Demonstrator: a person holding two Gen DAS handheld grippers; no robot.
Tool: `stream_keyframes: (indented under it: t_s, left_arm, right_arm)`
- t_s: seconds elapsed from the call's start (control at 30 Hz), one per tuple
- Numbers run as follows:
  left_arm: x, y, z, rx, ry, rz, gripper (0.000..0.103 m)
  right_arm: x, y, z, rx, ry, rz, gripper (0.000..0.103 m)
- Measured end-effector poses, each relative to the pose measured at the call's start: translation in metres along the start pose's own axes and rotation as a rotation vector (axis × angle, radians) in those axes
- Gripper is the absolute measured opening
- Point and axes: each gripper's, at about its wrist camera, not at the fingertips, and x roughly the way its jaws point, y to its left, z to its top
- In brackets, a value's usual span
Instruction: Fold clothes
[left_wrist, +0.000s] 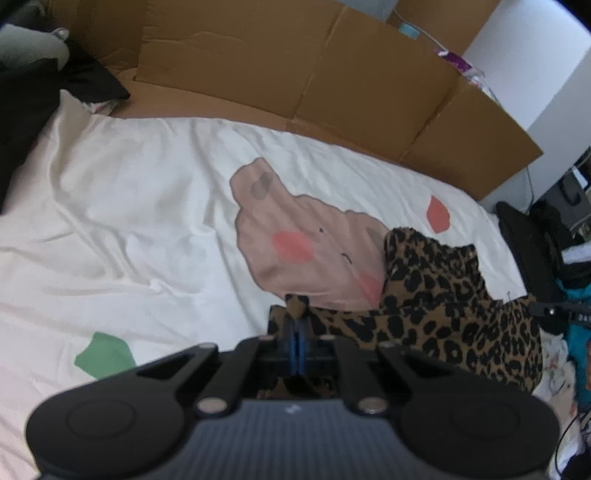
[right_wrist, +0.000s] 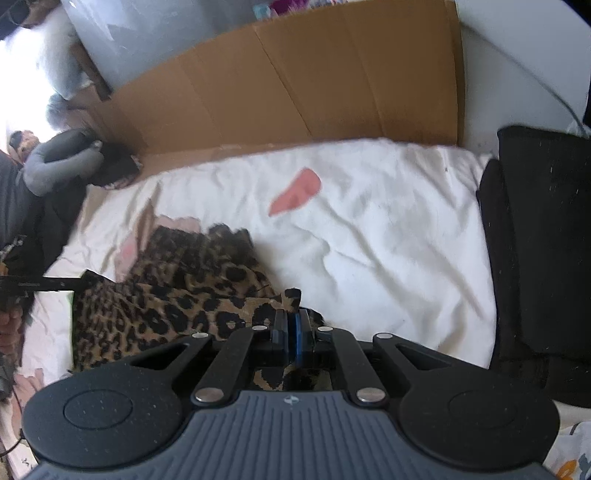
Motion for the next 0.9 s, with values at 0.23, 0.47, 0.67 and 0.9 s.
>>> stream_keyframes:
  t_s: [0.23, 0.47, 0.67, 0.9]
  left_arm:
    - [0.018, -0.008, -0.002, 0.070, 0.044, 0.059, 0.003]
    - [0.030, -0.025, -0.009, 0.200, 0.070, 0.140, 0.025]
    - [0.038, -0.025, -0.010, 0.207, 0.085, 0.143, 0.027]
    - [0.045, -0.026, -0.008, 0.200, 0.090, 0.136, 0.028]
  right_arm:
    - [0.030, -0.004, -0.004, -0.006, 0.029, -0.029, 0.002]
    - [0.041, 0.004, -0.011, -0.053, 0.044, -0.083, 0.016]
    - [0.048, 0.001, -0.012, -0.061, 0.065, -0.093, 0.027]
    - [0.061, 0.005, -0.015, -0.100, 0.104, -0.092, 0.028]
